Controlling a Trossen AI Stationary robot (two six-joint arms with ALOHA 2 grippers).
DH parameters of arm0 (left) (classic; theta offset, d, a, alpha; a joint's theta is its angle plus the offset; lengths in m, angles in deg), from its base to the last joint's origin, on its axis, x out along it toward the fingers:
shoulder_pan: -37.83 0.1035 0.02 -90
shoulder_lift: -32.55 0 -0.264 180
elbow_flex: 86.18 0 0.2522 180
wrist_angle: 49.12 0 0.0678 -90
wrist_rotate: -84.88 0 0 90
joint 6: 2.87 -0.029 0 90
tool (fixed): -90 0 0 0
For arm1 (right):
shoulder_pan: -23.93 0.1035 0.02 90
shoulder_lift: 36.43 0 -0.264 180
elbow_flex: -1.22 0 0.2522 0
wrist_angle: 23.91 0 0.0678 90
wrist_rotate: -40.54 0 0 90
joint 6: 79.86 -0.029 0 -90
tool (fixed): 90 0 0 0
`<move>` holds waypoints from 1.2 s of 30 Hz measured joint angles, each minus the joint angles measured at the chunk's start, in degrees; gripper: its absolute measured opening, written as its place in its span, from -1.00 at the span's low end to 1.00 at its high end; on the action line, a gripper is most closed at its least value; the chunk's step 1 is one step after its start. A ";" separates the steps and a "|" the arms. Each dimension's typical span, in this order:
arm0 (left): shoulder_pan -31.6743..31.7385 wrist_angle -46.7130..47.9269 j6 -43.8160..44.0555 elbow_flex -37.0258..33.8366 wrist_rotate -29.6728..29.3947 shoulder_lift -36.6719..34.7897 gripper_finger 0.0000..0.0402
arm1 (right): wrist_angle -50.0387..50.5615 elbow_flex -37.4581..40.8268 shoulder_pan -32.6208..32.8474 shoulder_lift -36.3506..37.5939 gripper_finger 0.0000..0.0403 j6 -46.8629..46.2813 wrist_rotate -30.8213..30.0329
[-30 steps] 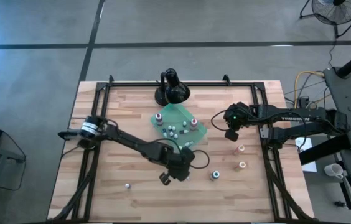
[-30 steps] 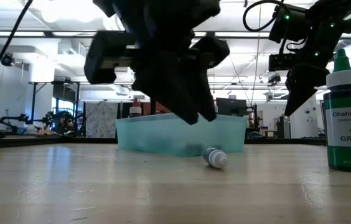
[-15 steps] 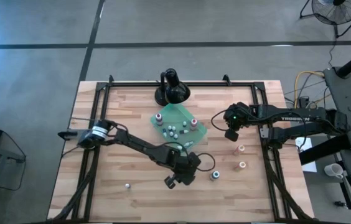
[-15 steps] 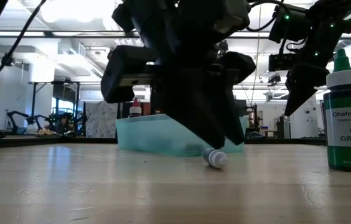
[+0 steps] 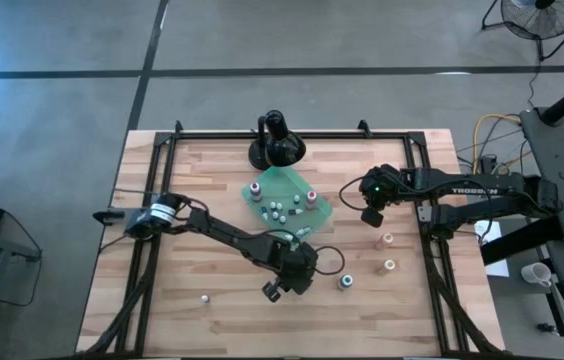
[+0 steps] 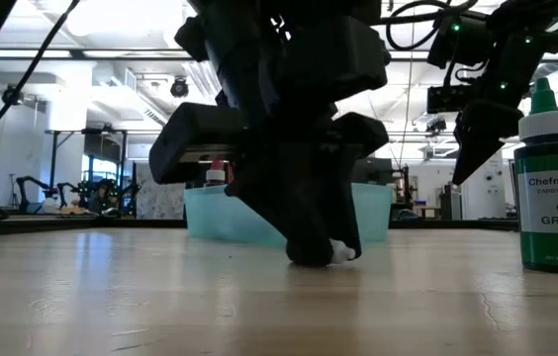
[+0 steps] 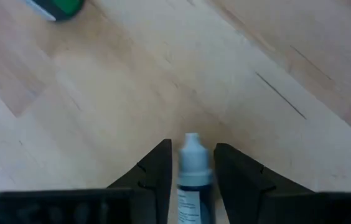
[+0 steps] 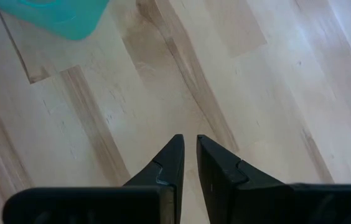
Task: Pick & Place food coloring
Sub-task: Put the small pink food coloring bottle into the green bin
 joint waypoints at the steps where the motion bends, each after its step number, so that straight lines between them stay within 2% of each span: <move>1: 0.00 0.41 0.64 0.06 -0.13 0.00 -0.53 | 0.01 0.00 0.00 0.00 -0.81 0.00 0.00; 10: 0.04 3.83 10.05 0.94 -1.55 -0.13 -0.53 | -0.02 0.00 0.00 0.00 -0.81 0.00 0.00; 17: 0.04 3.98 11.67 2.24 -1.63 -0.22 -0.53 | -0.02 0.00 0.00 0.00 -0.81 0.00 0.00; 23: 0.17 6.14 19.37 2.71 -1.64 -0.26 -0.53 | -0.02 0.00 0.00 0.00 -0.81 0.00 -0.02; 30: 0.00 7.56 21.25 2.69 -1.48 -0.27 -0.61 | -0.06 0.00 0.00 0.00 -0.81 0.00 -0.02; 36: -0.13 12.11 27.29 2.71 -1.09 -0.46 -0.67 | -0.07 0.00 0.00 0.00 -0.81 0.00 -0.02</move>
